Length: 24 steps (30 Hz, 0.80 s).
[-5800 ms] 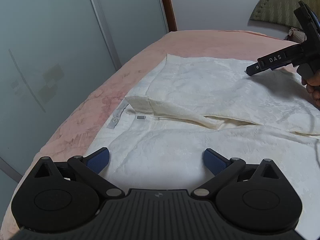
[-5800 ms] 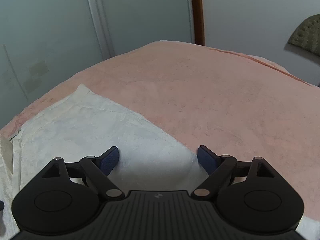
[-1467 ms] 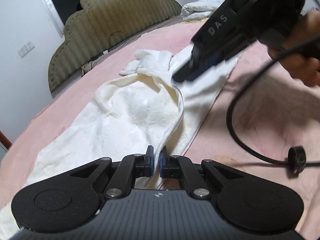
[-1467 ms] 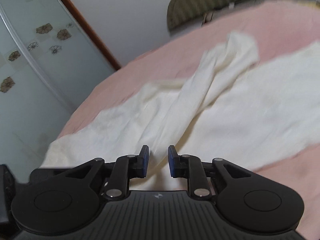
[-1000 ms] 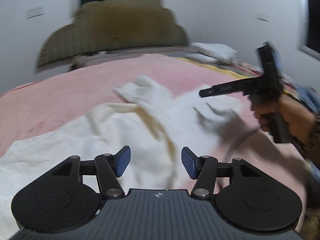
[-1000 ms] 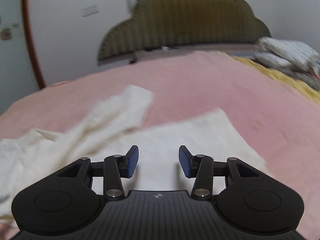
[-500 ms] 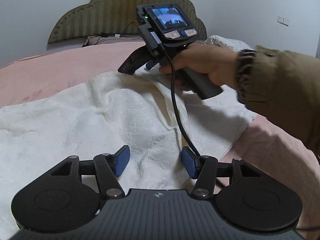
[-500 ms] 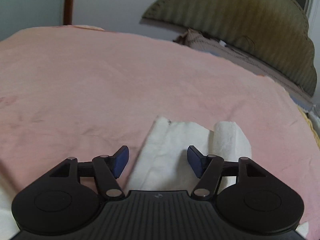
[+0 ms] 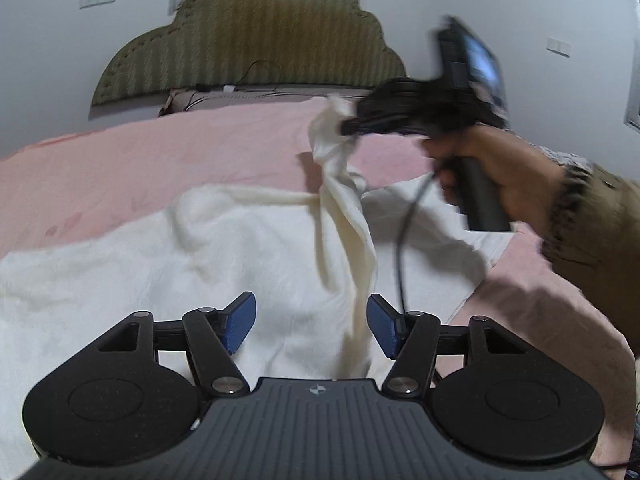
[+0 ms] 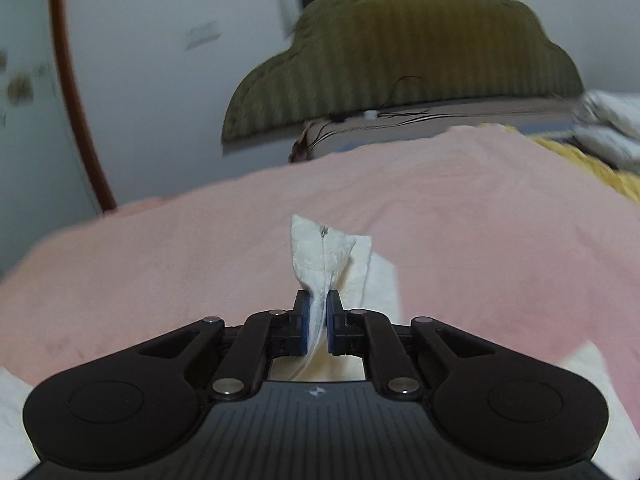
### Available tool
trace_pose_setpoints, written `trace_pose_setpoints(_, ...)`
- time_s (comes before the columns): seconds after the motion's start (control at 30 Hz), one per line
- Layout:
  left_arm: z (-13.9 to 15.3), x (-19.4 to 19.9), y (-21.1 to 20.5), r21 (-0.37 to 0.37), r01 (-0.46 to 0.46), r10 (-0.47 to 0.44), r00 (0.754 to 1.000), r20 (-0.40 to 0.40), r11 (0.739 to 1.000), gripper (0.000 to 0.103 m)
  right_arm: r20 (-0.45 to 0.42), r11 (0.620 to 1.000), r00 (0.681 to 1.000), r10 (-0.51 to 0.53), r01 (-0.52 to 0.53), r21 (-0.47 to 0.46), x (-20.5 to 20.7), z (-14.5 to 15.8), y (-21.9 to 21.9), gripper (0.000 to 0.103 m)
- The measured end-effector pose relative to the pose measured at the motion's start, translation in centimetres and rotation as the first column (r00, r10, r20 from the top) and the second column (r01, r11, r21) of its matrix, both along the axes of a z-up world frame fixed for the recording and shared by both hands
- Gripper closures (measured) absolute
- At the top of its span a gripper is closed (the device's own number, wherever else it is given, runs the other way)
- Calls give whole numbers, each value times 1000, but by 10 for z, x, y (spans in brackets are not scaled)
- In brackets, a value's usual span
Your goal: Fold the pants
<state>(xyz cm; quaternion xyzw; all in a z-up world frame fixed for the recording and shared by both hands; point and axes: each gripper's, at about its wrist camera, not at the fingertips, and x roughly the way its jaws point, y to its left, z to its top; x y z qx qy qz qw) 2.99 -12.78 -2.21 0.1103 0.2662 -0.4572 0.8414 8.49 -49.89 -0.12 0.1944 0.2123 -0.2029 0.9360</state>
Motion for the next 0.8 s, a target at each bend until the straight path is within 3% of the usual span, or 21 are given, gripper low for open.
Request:
trace_pose_setpoints(0.13, -1, -7, -20, 47, 35, -38, 998, 55, 998, 37, 66, 986, 991, -117, 107, 130, -75, -7, -25, 95)
trace_pose_setpoints(0.27, -4, -16, -41, 92, 77, -85, 992, 93, 993, 37, 53, 950, 980, -193, 173, 258, -126, -33, -44, 94)
trace_pose_setpoints(0.43, -12, -39, -72, 184, 150, -189, 958, 216, 971, 34, 20, 894, 976, -217, 191, 405, -144, -71, -60, 91)
trace_pose_setpoints(0.63, -29, -59, -102, 264, 157, -247, 902, 353, 952, 36, 71, 860, 975, -211, 150, 488, -136, -78, -77, 88)
trace_pose_setpoints(0.77, -37, -63, -117, 302, 150, -268, 877, 398, 941, 46, 155, 851, 963, -219, 111, 513, -146, -68, -78, 92)
trace_pose_setpoints(0.8, -39, -63, -120, 310, 142, -267, 872, 411, 940, 54, 179, 855, 959, -218, 99, 509, -150, -63, -77, 92)
